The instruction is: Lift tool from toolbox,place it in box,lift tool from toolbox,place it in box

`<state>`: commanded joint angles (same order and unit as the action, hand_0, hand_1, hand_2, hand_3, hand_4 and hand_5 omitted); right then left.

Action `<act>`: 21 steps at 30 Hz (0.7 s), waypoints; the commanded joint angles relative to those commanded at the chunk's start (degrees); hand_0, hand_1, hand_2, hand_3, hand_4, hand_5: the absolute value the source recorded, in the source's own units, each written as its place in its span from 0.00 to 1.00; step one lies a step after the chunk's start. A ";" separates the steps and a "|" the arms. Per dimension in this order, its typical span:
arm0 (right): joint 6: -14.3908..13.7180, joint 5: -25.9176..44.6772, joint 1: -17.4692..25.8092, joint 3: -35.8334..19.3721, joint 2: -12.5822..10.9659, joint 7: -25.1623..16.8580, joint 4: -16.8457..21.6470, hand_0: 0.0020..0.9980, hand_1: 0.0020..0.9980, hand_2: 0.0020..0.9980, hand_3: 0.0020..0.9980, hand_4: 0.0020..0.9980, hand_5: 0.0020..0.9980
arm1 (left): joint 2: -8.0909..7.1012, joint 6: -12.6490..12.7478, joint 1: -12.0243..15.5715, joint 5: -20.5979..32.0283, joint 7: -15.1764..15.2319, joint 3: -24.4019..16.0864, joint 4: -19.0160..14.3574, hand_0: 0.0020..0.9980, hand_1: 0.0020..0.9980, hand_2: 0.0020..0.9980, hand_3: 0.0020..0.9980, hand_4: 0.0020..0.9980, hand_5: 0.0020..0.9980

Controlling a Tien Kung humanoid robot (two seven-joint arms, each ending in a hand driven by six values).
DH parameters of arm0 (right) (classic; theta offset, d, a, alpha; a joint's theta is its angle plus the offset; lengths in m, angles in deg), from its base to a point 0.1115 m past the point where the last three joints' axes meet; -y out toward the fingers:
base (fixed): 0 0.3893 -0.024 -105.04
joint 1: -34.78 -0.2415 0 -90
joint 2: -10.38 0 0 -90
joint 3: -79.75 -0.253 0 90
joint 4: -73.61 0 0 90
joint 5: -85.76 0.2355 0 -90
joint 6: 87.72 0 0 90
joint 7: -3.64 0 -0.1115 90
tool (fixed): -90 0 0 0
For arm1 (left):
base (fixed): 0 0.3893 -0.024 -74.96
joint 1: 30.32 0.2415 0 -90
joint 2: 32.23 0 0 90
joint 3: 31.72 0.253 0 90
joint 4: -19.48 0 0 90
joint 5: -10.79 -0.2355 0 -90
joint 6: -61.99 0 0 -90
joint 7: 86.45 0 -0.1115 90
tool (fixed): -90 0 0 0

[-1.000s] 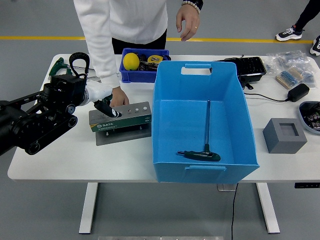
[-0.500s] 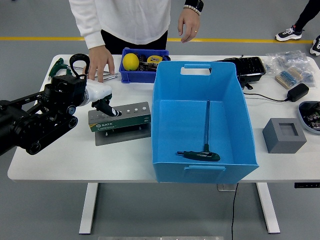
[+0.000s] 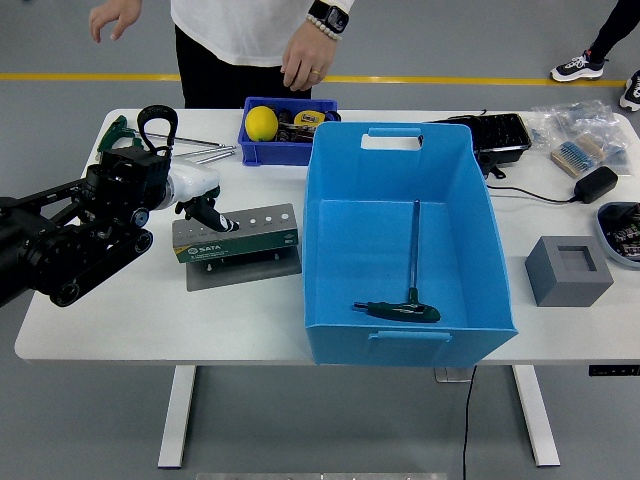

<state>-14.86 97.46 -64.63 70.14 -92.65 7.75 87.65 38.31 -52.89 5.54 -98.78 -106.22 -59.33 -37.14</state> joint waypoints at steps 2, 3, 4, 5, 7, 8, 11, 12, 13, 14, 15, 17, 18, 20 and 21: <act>0.02 0.05 -0.03 0.04 -0.02 -0.02 0.00 0.72 0.69 0.74 0.55 0.79 0.71 | -0.07 0.17 0.00 -0.12 0.19 0.07 0.11 0.28 0.19 0.19 0.21 0.82 0.72; 0.02 0.11 -0.04 0.08 -0.02 -0.05 0.00 0.72 0.69 0.74 0.55 0.79 0.71 | -0.09 0.15 0.00 -0.16 0.24 0.09 0.17 0.28 0.19 0.19 0.21 0.82 0.72; 0.02 0.16 -0.05 0.09 -0.03 -0.07 0.00 0.72 0.69 0.74 0.55 0.79 0.71 | -0.13 0.15 -0.01 -0.26 0.33 0.10 0.27 0.28 0.19 0.19 0.21 0.82 0.72; 0.02 0.18 -0.06 0.10 -0.02 -0.08 0.00 0.72 0.69 0.74 0.55 0.79 0.71 | -0.14 0.18 -0.01 -0.33 0.41 0.11 0.33 0.28 0.19 0.19 0.21 0.82 0.72; 0.02 0.20 -0.06 0.12 -0.03 -0.09 -0.01 0.72 0.69 0.74 0.55 0.79 0.71 | -0.18 0.36 0.00 -0.60 0.76 0.08 0.55 0.28 0.19 0.19 0.21 0.82 0.72; 0.03 0.23 -0.07 0.13 -0.03 -0.10 0.00 0.72 0.69 0.74 0.55 0.79 0.71 | -0.20 0.41 0.00 -0.75 0.96 0.07 0.68 0.28 0.19 0.19 0.21 0.82 0.72; 0.04 0.30 -0.07 0.18 -0.04 -0.12 0.00 0.72 0.69 0.74 0.55 0.79 0.71 | -0.26 0.65 0.03 -1.11 1.38 0.08 0.81 0.23 0.16 0.17 0.20 0.80 0.55; 0.04 0.31 -0.07 0.19 -0.04 -0.13 0.00 0.72 0.69 0.74 0.55 0.79 0.71 | -0.27 0.71 0.03 -1.24 1.52 0.09 0.83 0.23 0.16 0.17 0.20 0.80 0.55; 0.04 0.29 -0.07 0.19 -0.04 -0.12 0.00 0.72 0.69 0.74 0.55 0.79 0.71 | -0.28 0.75 0.03 -1.38 1.71 0.11 0.83 0.23 0.16 0.17 0.20 0.80 0.55; 0.05 0.29 -0.06 0.20 -0.05 -0.12 0.00 0.72 0.69 0.74 0.55 0.79 0.71 | -0.29 0.79 0.03 -1.48 1.86 0.12 0.82 0.23 0.16 0.17 0.20 0.80 0.55; 0.05 0.27 -0.05 0.19 -0.05 -0.11 0.00 0.72 0.69 0.74 0.55 0.79 0.71 | -0.30 0.91 0.03 -1.64 2.10 0.12 0.80 0.20 0.12 0.14 0.17 0.79 0.49; 0.06 0.30 -0.06 0.22 -0.07 -0.12 0.01 0.72 0.69 0.74 0.55 0.79 0.71 | -0.30 1.21 0.01 -1.99 2.58 0.14 0.77 0.20 0.12 0.14 0.17 0.79 0.49; 0.05 0.29 -0.06 0.22 -0.06 -0.12 0.00 0.72 0.69 0.74 0.55 0.79 0.71 | -0.30 1.33 0.00 -2.14 2.78 0.15 0.75 0.20 0.12 0.14 0.17 0.79 0.49; 0.04 0.25 -0.05 0.18 -0.05 -0.10 0.00 0.72 0.69 0.74 0.55 0.79 0.71 | -0.31 1.61 -0.02 -2.39 3.17 0.15 0.72 0.20 0.12 0.14 0.17 0.79 0.49; 0.04 0.29 -0.05 0.17 -0.04 -0.11 0.00 0.72 0.69 0.74 0.55 0.79 0.71 | -0.31 1.84 -0.02 -2.55 3.42 0.14 0.73 0.17 0.10 0.12 0.15 0.79 0.44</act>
<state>-14.82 97.75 -64.68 70.31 -92.69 7.65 87.65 38.00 -51.05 5.52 -101.34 -102.80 -59.19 -36.42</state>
